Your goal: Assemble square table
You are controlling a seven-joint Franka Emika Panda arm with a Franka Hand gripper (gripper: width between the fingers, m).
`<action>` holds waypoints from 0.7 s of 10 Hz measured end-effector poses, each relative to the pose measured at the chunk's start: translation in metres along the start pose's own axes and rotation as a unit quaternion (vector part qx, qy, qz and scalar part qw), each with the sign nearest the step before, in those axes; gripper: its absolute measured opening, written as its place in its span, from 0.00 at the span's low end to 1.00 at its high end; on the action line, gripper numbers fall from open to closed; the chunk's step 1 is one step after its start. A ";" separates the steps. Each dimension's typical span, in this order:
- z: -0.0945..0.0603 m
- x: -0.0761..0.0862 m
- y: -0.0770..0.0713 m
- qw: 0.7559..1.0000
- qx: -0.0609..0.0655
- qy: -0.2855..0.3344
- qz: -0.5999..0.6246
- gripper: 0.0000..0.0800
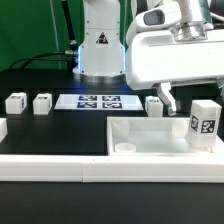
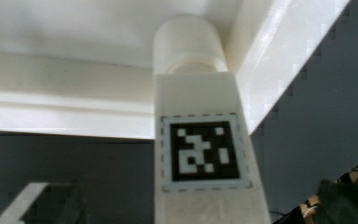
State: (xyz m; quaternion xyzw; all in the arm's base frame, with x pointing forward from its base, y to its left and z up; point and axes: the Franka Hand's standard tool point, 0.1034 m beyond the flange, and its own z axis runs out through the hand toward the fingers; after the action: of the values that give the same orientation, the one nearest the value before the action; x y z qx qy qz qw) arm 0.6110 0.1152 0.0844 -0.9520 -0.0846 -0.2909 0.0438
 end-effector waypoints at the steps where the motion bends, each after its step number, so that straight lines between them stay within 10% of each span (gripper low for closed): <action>1: 0.000 0.000 0.000 1.000 0.000 0.000 0.000 0.81; 7: -0.001 0.014 -0.018 0.998 0.007 -0.043 0.048 0.81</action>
Offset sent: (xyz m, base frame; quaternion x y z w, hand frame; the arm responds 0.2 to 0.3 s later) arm 0.0000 0.0000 0.0000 0.0000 0.0000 0.0000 1.0000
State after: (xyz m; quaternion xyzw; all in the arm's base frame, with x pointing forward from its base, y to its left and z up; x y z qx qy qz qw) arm 0.6187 0.1346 0.0937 -0.9663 -0.0424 -0.2465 0.0610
